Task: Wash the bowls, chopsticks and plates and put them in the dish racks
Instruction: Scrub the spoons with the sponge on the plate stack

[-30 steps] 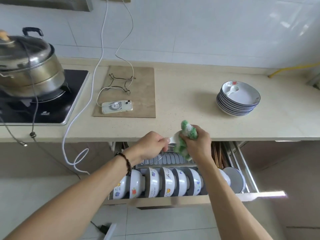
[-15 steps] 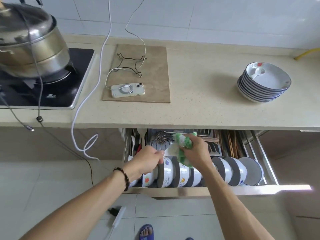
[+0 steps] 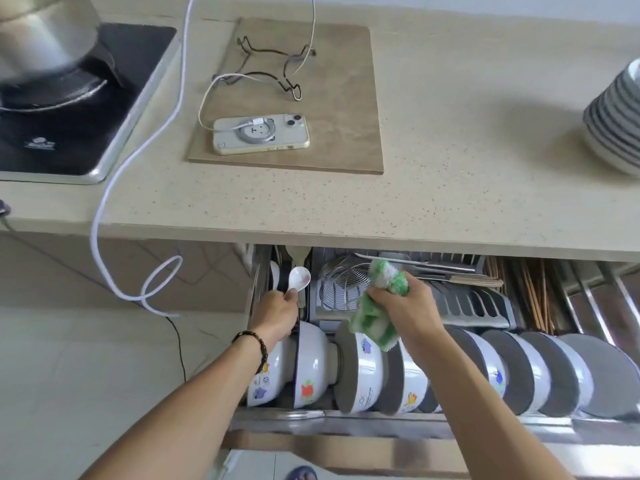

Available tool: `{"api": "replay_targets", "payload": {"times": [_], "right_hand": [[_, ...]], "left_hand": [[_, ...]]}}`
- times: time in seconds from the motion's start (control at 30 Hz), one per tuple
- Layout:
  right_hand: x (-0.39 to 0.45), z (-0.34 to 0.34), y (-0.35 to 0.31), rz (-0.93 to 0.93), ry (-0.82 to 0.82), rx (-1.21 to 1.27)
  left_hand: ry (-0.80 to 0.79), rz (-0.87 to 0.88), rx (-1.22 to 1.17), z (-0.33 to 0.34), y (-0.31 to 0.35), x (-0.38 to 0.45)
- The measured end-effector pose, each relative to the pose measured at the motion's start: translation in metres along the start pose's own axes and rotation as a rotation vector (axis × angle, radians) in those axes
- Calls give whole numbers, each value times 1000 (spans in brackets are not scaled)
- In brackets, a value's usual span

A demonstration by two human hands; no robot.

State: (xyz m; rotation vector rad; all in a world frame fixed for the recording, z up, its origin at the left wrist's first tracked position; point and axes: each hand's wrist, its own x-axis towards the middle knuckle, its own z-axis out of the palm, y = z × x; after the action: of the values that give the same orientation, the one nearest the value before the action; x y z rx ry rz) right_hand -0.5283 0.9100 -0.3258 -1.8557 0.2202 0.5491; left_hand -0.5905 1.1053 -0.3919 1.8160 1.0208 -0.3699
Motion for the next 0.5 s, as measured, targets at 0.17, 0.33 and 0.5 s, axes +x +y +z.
{"api": "replay_targets", "payload": {"times": [0.17, 0.33, 0.5], "right_hand": [[36, 10, 24, 15, -33, 78], [50, 12, 36, 7, -45, 107], [49, 8, 38, 21, -48, 164]], "left_hand": [[46, 18, 122, 21, 3, 60], [21, -17, 187, 31, 9, 81], [-43, 75, 428, 34, 9, 77]]}}
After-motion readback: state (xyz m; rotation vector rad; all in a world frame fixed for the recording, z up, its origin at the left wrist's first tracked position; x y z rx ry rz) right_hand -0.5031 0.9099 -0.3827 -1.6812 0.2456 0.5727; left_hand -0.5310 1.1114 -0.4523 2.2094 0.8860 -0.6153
